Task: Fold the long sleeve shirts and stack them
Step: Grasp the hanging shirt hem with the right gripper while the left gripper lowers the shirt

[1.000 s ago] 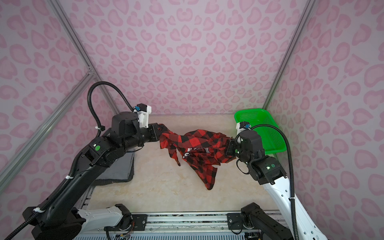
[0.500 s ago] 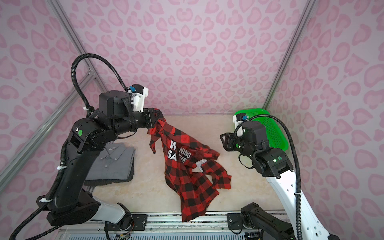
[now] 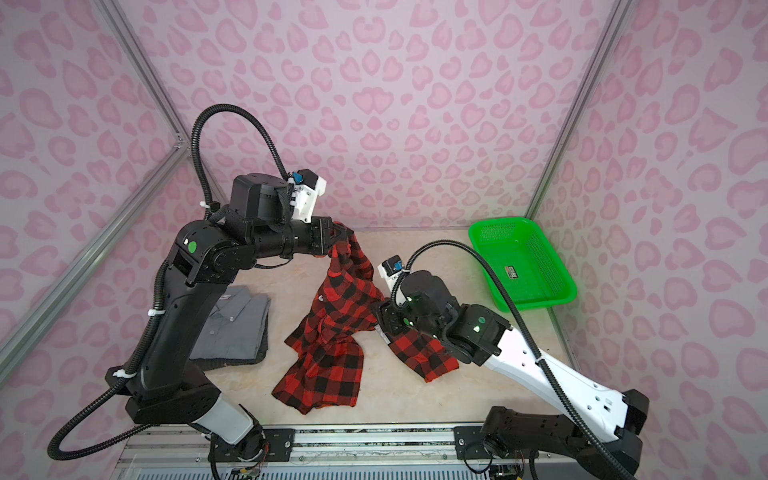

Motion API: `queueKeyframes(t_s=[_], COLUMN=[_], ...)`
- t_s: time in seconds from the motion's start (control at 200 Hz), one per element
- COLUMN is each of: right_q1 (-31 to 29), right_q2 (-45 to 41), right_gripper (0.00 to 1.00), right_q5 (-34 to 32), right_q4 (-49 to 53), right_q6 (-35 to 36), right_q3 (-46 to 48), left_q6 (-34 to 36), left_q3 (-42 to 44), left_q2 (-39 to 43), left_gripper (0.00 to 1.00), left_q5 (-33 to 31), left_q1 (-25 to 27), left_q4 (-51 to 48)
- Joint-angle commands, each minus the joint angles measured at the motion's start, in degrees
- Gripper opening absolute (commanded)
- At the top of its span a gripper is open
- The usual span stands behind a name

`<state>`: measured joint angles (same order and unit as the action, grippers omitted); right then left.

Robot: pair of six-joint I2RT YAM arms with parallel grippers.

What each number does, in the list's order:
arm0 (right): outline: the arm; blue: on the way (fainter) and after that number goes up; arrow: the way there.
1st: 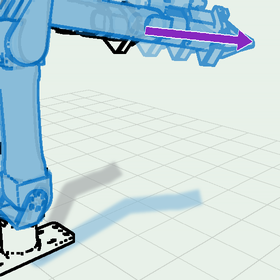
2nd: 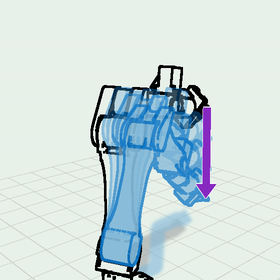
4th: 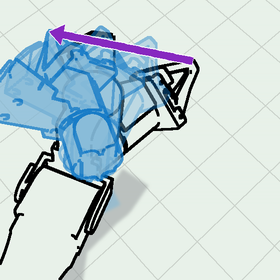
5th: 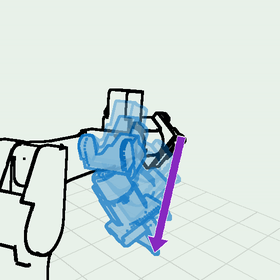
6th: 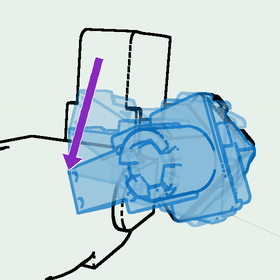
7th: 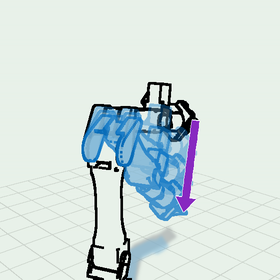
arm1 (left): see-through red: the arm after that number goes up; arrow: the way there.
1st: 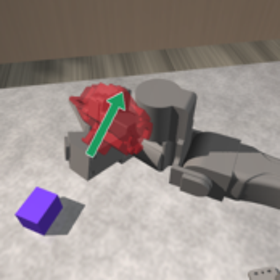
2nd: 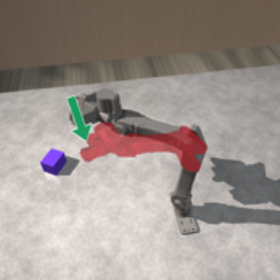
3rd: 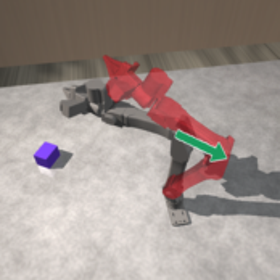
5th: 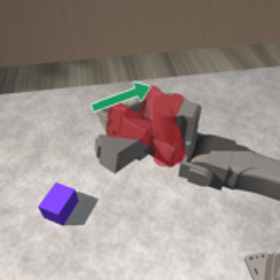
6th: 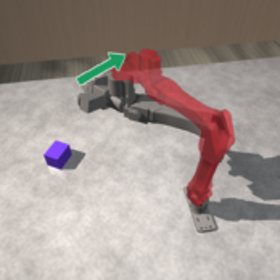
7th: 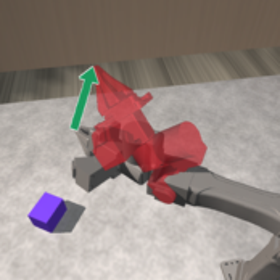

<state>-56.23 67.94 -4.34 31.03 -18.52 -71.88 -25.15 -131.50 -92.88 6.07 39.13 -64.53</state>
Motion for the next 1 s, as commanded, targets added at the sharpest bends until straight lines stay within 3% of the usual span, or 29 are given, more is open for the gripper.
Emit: queueKeyframes(t_s=[0.0,0.245,0.44,0.52,0.625,0.705,0.735,0.845,1.0], right_q1=[-3.0,-7.9,-7.4,-6.4,-3.8,-2.6,-2.2,-0.3,7.8], right_q2=[3.9,9.8,13.2,13.1,12.4,10.9,9.9,4.8,-3.8], right_gripper=[0.65,0.66,0.58,0.46,0.20,0.05,0.00,0.00,0.00], right_q5=[-12.4,-25.3,-23.2,-21.8,-16.5,-14.0,-13.7,-12.1,-2.8], right_q4=[-10.1,-17.8,-19.6,-20.5,-21.0,-20.9,-20.7,-19.3,-16.6], right_q6=[-5.0,-9.4,-9.3,-9.4,-10.0,-9.6,-9.4,-8.7,-11.2], right_q3=[0.0,0.4,-0.2,0.6,1.3,2.1,2.4,4.8,10.1], left_q6=[-3.6,-9.0,-9.4,-9.3,-9.1,-8.6,-8.2,-6.6,-4.1], left_q3=[1.7,9.3,12.6,14.1,15.8,16.9,17.4,20.9,30.6], left_q2=[0.1,2.7,4.1,5.1,5.9,6.4,6.5,8.2,13.1], left_gripper=[0.03,0.03,0.03,0.03,0.03,0.03,0.07,0.27,0.54], left_q5=[-1.7,-1.4,-0.1,-0.1,0.1,-0.1,-0.4,-2.1,-3.1], left_q1=[0.5,0.7,0.9,0.9,0.9,0.9,0.9,0.5,-2.1], left_q4=[4.6,11.5,13.5,14.3,15.2,15.3,15.1,14.9,16.4])
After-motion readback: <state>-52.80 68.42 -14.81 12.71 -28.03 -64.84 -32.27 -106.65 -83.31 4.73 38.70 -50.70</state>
